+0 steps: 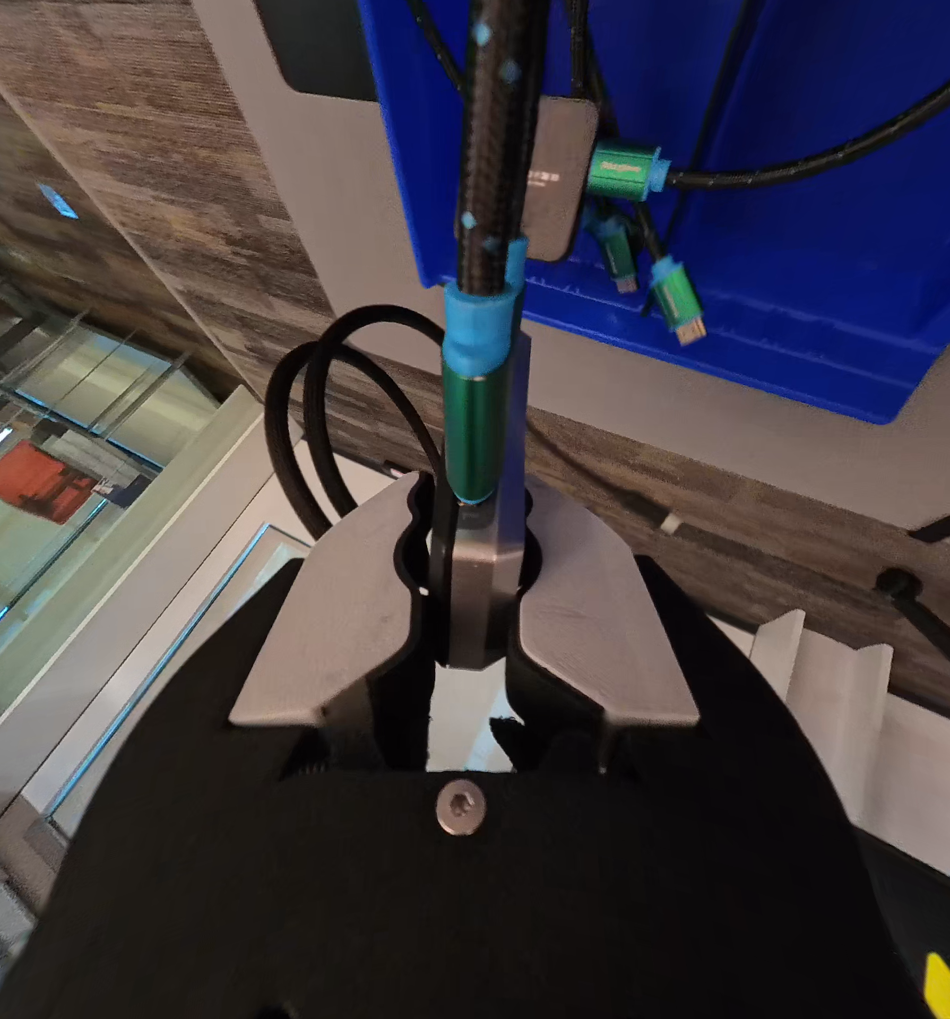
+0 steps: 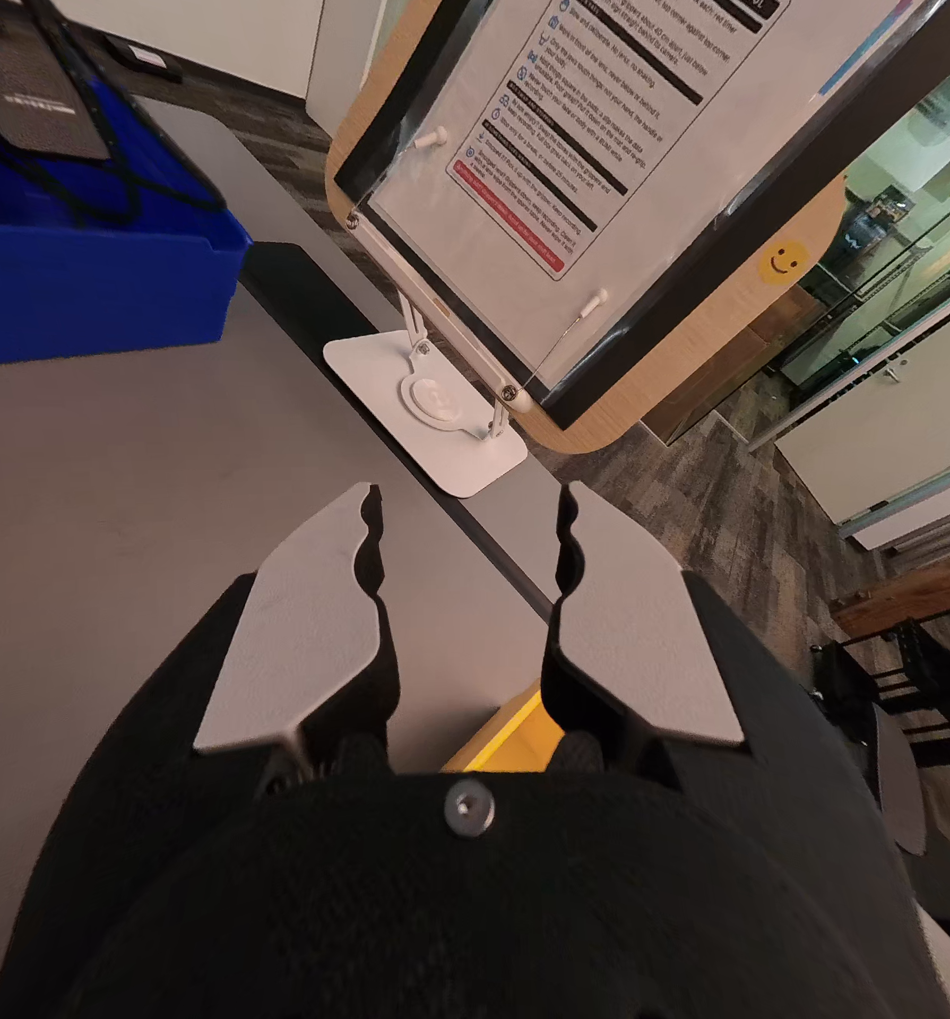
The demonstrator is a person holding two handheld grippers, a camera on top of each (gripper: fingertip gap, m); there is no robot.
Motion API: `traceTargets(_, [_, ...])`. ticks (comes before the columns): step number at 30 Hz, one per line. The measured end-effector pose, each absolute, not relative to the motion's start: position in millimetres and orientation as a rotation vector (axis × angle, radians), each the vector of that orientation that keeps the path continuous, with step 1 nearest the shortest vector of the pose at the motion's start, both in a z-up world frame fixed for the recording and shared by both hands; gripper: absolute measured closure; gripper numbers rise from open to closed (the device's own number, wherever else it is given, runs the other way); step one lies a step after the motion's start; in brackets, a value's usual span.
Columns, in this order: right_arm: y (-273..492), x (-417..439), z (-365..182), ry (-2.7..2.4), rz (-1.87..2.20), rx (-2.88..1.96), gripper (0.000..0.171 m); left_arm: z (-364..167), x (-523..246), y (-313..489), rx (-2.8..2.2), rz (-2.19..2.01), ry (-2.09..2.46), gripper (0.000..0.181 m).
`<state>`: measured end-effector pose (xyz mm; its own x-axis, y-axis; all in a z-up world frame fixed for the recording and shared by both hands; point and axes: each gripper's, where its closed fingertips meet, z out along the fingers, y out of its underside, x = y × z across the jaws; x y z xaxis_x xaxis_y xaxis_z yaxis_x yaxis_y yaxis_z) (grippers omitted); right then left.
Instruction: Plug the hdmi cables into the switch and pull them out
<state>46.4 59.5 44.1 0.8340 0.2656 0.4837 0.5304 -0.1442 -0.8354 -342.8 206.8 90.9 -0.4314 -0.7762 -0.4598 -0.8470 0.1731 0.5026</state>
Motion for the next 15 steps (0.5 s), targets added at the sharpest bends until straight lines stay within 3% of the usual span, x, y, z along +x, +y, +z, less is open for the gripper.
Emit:
traceTargets(8, [54,59,51,-0.551,-0.194,-1.718,0.11,156,-300,175,-1.659,0.937,2.171,0.154])
traceTargets(15, [54,57,40,-0.528,-0.069,-1.766,0.11,162,-274,167,-1.719,0.744,2.078,0.154])
